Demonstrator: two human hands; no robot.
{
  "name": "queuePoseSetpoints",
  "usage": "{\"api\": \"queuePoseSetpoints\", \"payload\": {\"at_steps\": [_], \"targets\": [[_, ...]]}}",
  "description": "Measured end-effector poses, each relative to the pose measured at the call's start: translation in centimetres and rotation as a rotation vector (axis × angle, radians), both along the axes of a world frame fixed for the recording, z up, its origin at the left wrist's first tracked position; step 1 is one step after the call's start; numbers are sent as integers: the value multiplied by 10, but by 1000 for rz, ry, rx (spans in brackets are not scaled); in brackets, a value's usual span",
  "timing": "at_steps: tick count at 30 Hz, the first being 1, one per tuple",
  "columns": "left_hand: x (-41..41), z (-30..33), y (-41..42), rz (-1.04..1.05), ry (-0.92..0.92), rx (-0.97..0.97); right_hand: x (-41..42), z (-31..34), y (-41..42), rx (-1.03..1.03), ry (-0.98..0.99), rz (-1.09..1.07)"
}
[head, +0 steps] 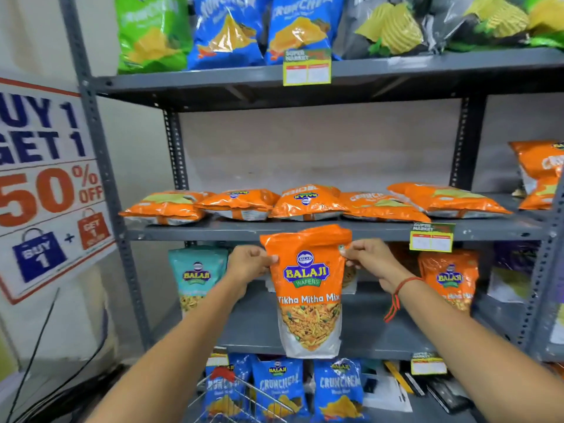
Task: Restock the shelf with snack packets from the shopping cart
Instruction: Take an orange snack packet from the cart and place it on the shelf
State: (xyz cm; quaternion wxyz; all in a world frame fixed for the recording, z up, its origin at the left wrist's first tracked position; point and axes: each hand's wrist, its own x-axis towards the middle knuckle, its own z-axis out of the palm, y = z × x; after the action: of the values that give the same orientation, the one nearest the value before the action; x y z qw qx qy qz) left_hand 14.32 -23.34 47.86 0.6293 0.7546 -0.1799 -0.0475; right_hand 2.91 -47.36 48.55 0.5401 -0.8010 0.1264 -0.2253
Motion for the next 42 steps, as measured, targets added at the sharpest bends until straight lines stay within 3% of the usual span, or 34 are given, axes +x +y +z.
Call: {"api": "queuePoseSetpoints", "payload": {"at_steps": [6, 15, 22, 28, 32, 36, 39, 42], "targets": [[23, -70, -83, 11, 102, 12, 16, -58, -67, 3, 91, -112], [73, -129, -194, 104, 208, -18, 61, -102, -154, 51, 96, -214], [107, -155, -241, 136, 237, -21, 91, -123, -197, 101, 108, -277], [95, -139, -252, 164, 235, -7, 105, -138, -211, 159, 128, -317], [96, -139, -234, 145, 235, 76, 112, -137, -196, 78, 76, -479], [90, -136, -179, 257, 168, 74, 125, -129, -141, -127, -79, -538], [80, -130, -110, 374, 133, 47, 135, -124, -70, -190, -243, -450], [67, -137, -12, 481, 102, 36, 144, -134, 15, -117, -332, -185]]}}
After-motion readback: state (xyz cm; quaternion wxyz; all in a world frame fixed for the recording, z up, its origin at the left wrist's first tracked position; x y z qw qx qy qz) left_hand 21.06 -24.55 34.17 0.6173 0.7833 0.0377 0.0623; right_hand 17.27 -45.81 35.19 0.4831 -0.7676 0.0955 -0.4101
